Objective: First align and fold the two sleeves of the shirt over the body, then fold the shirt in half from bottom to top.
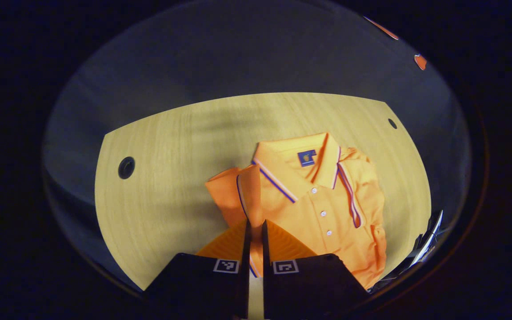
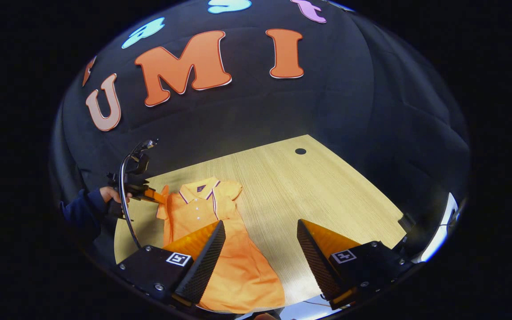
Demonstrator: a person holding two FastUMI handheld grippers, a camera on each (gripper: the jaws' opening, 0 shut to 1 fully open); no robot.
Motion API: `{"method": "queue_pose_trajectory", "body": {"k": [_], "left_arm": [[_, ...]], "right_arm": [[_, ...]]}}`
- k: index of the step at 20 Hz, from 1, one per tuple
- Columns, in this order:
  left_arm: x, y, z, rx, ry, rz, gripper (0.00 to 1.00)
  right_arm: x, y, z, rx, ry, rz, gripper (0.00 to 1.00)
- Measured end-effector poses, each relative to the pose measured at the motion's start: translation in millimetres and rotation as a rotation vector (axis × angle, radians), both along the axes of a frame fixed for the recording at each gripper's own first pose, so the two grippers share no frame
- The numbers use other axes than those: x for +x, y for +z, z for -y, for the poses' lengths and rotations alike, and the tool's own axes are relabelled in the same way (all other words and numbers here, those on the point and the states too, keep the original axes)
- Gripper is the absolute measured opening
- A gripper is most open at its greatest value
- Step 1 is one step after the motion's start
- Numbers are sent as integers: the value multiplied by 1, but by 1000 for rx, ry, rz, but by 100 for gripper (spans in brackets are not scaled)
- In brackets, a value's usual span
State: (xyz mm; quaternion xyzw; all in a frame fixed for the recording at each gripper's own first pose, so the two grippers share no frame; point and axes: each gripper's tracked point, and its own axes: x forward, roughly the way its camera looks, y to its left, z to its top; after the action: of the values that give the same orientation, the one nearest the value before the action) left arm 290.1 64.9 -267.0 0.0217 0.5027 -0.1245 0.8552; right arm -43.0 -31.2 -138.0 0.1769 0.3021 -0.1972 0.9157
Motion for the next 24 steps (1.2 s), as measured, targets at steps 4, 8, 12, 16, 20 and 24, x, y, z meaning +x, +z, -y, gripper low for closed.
{"method": "queue_pose_trajectory", "body": {"k": [4,8,12,16,20,24], "left_arm": [[-15,11,37,-123,-82,4,66],[-32,23,19,-52,-80,79,95],[-64,53,7,-56,-33,183,97],[-103,90,0,-73,40,333,97],[-148,135,-9,-68,121,523,97],[-203,191,-11,-85,188,738,97]], "right_arm": [[-8,-1,-1,-2,-20,6,99],[-11,-6,-1,-8,-12,18,99],[-12,-12,-4,-35,33,37,99],[-8,4,-4,-120,92,126,99],[-7,16,-12,-170,165,199,99],[-12,31,-24,-190,237,291,99]]}}
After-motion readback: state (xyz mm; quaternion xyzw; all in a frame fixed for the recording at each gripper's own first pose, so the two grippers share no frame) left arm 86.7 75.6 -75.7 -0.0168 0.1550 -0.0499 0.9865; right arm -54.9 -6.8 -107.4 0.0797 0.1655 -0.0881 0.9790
